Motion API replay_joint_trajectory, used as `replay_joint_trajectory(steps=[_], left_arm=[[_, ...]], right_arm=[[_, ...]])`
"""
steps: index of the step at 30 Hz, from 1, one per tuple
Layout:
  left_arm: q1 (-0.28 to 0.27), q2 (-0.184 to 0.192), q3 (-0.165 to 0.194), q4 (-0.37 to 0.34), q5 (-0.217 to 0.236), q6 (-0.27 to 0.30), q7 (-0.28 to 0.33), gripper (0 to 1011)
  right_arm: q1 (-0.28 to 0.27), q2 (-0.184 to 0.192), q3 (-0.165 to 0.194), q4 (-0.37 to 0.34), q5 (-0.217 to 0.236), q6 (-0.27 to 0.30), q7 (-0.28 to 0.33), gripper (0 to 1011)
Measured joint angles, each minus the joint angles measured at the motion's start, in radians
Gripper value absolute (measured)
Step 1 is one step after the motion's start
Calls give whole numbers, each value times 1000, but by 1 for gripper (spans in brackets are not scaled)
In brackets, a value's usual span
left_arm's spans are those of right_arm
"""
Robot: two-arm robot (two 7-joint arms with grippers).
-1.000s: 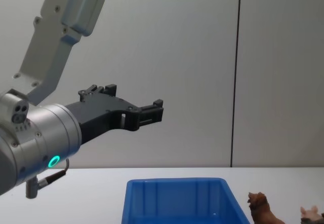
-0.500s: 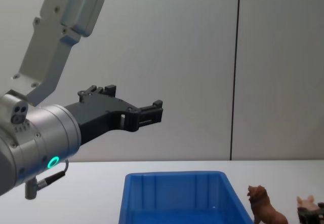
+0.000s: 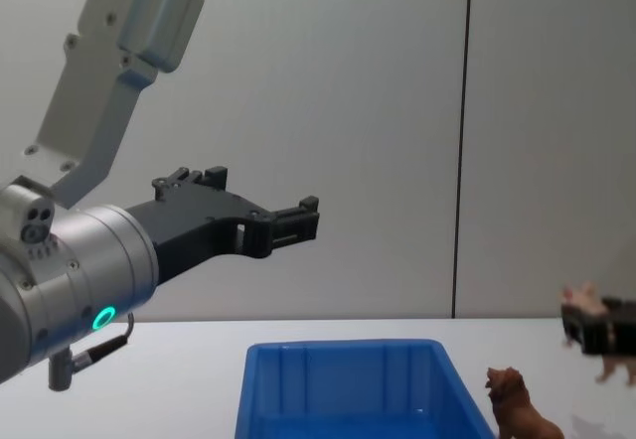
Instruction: Pick up the two dolls from the table and place them into the box.
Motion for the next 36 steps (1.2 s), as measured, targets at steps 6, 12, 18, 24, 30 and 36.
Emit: replay_joint_trajectory(steps=[6,12,18,24,30,36], left_arm=[[0,0,0,0,0,0,0,1001],[0,0,0,0,0,0,0,1001],[0,0,0,0,0,0,0,1001],[0,0,0,0,0,0,0,1001],[0,0,0,0,0,0,0,1001],[0,0,0,0,0,0,0,1001]], right_arm=[[6,-1,2,-31,-1,-52,20,374],[14,-5,2,-65,6,-106,63,374],[23,-10,-2,-90,22,-135,121,374],[32,-18,-9,-107,46,-141,190,374],[45,-29,-21,-112,70,-123,261,374],[60,-42,-37,-106,89,-65,337,374]])
